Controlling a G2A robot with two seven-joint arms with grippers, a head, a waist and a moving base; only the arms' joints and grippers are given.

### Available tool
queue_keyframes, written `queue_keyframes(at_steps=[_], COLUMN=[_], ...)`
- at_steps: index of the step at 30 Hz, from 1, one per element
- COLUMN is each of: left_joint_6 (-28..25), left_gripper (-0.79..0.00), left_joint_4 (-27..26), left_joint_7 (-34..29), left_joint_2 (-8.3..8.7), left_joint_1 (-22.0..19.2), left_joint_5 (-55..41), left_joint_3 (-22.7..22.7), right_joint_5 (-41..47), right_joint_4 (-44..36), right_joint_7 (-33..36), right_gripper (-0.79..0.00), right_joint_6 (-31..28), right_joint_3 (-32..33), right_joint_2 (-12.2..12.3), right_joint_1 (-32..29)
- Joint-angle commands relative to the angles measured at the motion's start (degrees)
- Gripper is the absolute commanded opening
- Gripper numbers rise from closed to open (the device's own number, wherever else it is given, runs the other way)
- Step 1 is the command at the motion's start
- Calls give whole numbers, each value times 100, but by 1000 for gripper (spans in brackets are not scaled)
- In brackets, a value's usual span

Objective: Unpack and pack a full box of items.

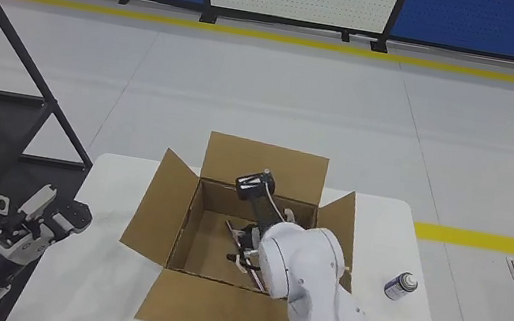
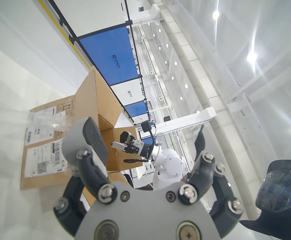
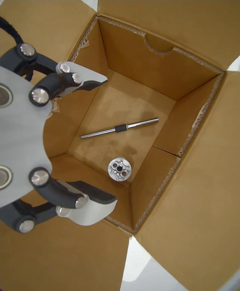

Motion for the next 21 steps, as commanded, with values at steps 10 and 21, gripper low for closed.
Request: queue_keyframes(at_steps=[10, 21], left_joint_6=[-1, 1], left_gripper=[0, 0], left_joint_4=[-19, -24], left_joint_7=[50, 62], left_joint_2=[23, 32], left_joint_1=[36, 38], left_joint_5=[-28, -22], left_joint_3=[-22, -27], right_joint_5=[635, 613], right_joint_4=[1919, 2064], right_joint_7=[498, 541], right_gripper=[0, 0], right_joint_6=[107, 119], right_joint_3=[-58, -112], right_joint_2=[-201, -222], right_joint_1=[985, 1062])
